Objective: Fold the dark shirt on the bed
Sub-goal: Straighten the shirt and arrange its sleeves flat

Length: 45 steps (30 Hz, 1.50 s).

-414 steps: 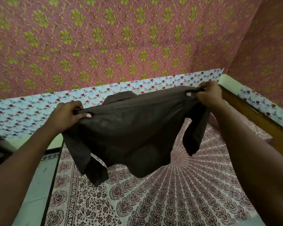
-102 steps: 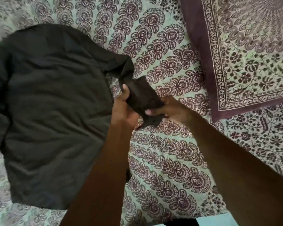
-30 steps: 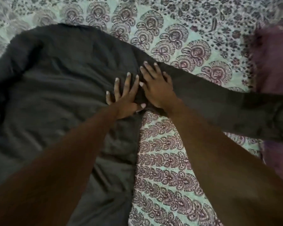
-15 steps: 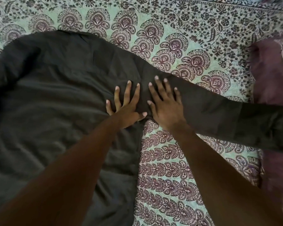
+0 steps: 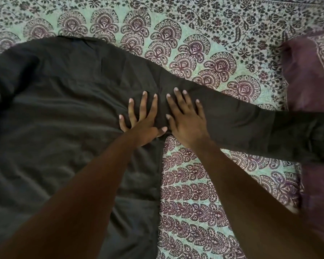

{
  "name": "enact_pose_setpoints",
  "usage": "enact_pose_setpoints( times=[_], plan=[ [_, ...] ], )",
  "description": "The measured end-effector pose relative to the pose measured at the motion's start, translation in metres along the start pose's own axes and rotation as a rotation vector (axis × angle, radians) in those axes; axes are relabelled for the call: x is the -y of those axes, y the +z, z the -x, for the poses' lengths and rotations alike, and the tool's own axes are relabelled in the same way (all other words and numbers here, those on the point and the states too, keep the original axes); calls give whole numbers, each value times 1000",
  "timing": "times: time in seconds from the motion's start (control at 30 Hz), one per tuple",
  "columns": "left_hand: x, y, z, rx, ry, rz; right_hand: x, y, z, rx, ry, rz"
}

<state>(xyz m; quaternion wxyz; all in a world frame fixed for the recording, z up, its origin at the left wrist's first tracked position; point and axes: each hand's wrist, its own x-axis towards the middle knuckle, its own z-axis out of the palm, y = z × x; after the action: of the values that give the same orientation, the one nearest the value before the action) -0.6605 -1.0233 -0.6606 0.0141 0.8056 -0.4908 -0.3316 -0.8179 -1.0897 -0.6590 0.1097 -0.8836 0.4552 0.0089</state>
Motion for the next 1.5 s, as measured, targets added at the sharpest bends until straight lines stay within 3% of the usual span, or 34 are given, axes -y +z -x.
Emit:
enact_pose_setpoints(
  times=[0.2,0.27,0.33,0.4,0.47,0.63,0.77,0.87,0.93,1.0,1.07,1.2,1.5],
  plan=[
    [2,-4,1,38,37,48,-53,-5,40,-111,602,-15],
    [2,-3,1,26,36,53,-53,-8,43,-161,686,-15],
    [3,0,-1,9,40,60,-42,-8,43,-215,500,51],
    [5,3,-2,-13,41,56,-29,-4,38,-171,160,51],
    [5,3,-2,-24,40,45,-24,2,37,-98,32,45],
    [2,-6,4,28,51,-6,-68,-13,73,-81,438,60],
    [-32,-17,18,-31,-2,-95,-112,-37,92,47,330,89],
    [-84,-7,24,-167,340,-139,-121,-41,90,113,294,50],
    [-114,9,24,14,485,-54,-126,-44,94,124,266,73],
    [-129,34,20,139,413,-91,-138,-51,105,127,262,149],
    [-129,53,17,103,342,-212,-154,-63,116,147,279,261],
    [-128,65,9,59,296,-215,-192,-94,143,206,279,406],
    [-128,60,12,60,259,-274,-255,-146,205,-48,414,458]
  ],
)
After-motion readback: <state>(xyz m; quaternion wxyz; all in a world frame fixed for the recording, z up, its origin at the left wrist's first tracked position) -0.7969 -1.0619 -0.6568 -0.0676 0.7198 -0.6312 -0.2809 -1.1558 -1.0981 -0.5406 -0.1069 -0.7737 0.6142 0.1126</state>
